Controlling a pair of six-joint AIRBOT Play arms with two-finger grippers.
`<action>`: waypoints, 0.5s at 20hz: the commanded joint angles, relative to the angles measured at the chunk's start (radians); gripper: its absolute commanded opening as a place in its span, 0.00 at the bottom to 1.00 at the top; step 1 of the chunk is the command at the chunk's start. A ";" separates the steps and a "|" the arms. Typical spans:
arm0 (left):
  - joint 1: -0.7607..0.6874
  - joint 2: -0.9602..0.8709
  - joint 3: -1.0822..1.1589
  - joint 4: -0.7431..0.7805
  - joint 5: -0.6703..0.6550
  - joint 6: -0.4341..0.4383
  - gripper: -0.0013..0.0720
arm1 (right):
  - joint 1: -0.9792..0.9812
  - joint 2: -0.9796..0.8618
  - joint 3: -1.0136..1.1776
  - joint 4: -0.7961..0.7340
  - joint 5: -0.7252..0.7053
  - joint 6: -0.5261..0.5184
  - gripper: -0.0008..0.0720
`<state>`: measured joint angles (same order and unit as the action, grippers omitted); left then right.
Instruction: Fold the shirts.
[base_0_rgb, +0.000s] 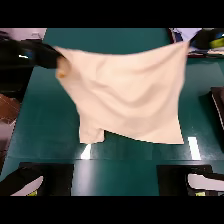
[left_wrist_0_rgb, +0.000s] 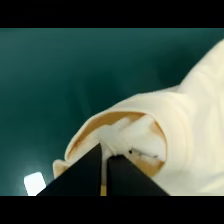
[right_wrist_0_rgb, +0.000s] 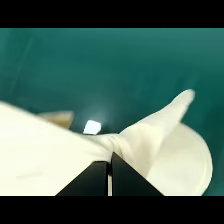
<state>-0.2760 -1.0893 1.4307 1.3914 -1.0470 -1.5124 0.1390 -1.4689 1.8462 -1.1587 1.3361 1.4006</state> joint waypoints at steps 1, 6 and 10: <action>0.000 -0.261 -0.029 0.056 0.046 0.002 0.05 | 0.030 -0.193 -0.034 0.006 -0.044 0.002 0.03; 0.000 -0.390 -0.027 0.077 0.212 -0.027 0.70 | 0.021 -0.337 0.113 0.008 -0.018 0.002 0.17; 0.037 -0.388 0.060 0.083 0.078 -0.032 0.70 | -0.038 -0.334 0.196 0.066 0.065 0.000 0.49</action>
<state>-0.2642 -1.4567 1.4410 1.4616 -0.8936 -1.5330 0.1333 -1.7885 1.9949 -1.1362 1.3418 1.4025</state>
